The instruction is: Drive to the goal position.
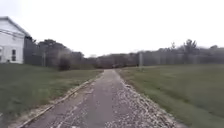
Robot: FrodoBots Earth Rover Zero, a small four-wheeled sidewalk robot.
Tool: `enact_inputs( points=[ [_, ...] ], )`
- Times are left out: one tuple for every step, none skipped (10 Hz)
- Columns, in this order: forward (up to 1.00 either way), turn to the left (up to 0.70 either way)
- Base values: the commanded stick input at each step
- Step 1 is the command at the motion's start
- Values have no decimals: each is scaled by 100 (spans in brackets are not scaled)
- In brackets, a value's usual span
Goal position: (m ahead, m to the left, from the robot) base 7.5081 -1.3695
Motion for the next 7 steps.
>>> enact_inputs(
  points=[
    [95, 0],
    [100, 0],
    [100, 0],
    [100, 0],
    [100, 0],
    [100, 0],
    [100, 0]
  ],
)
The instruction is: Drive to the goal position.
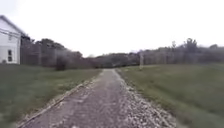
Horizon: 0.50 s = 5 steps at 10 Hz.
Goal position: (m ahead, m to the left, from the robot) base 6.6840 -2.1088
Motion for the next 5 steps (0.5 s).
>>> enact_inputs(
  points=[
    [100, 0],
    [100, 0],
    [100, 0],
    [100, 0],
    [100, 0]
  ],
)
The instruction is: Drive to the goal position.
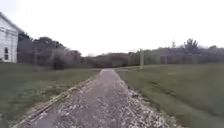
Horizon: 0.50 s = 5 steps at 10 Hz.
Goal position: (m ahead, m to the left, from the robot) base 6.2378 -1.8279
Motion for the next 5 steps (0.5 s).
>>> enact_inputs(
  points=[
    [100, 0],
    [100, 0],
    [100, 0],
    [100, 0],
    [100, 0]
  ],
)
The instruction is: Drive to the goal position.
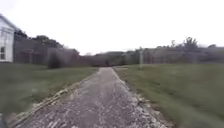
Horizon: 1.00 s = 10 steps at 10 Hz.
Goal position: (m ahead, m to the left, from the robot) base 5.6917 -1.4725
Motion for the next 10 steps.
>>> enact_inputs(
  points=[
    [100, 0],
    [100, 0],
    [100, 0],
    [100, 27],
    [100, 23],
    [100, 5],
    [100, 0],
    [100, 0],
    [100, 0],
    [100, 0]
  ],
)
